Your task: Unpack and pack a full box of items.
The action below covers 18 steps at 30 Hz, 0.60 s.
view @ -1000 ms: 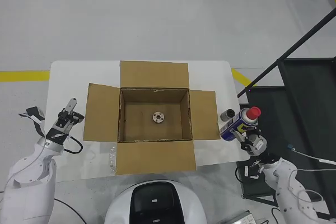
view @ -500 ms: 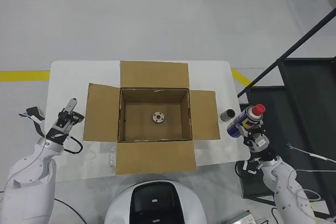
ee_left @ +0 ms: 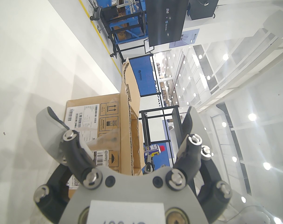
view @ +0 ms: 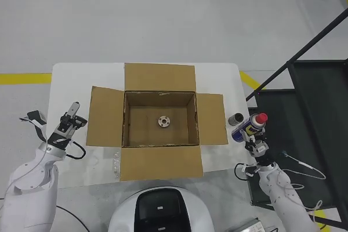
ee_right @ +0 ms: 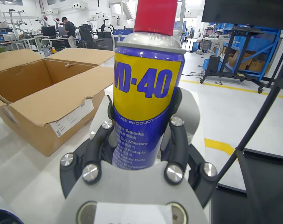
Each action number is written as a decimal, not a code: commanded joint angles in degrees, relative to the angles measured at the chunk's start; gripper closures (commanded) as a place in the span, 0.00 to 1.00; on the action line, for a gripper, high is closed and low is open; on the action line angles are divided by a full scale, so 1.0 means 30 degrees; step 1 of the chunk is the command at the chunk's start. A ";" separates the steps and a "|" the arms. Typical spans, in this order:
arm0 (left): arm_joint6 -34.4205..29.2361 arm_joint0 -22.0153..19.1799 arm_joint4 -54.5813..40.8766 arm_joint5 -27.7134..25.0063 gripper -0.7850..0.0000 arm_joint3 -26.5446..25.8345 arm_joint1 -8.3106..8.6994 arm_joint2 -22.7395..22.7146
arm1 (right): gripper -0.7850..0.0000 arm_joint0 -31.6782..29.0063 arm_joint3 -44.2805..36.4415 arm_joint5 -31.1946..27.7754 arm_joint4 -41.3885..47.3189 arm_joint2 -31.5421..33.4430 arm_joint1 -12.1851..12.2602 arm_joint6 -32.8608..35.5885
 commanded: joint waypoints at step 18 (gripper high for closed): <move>0.0000 0.0000 0.0000 0.0000 0.00 0.0000 0.0000 0.0000 | 1.00 0.3969 0.7330 0.2446 0.1139 -0.2284 -0.0831 -0.2018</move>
